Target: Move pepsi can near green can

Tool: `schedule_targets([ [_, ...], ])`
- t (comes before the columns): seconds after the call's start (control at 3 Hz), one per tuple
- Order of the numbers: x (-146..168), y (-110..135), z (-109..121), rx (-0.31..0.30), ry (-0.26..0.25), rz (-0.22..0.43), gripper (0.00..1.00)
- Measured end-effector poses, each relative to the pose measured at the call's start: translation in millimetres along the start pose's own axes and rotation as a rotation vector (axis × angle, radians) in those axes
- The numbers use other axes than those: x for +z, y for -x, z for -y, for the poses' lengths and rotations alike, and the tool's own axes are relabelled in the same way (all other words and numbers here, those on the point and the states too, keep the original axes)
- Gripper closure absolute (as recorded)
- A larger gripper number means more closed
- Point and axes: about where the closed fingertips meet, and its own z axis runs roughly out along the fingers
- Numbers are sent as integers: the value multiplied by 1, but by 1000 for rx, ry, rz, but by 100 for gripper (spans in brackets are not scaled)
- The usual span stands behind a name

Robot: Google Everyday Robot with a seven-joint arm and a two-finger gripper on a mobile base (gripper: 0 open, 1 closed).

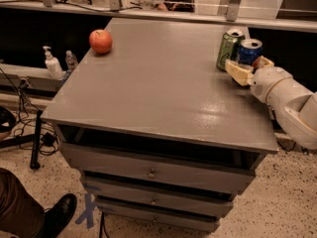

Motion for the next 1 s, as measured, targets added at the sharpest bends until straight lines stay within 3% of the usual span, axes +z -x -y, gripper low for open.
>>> schedule_targets([
  [0.33,1,-3,0,12,-4,-9,0],
  [1.0,0,-5,-8,32,6,-39,0],
])
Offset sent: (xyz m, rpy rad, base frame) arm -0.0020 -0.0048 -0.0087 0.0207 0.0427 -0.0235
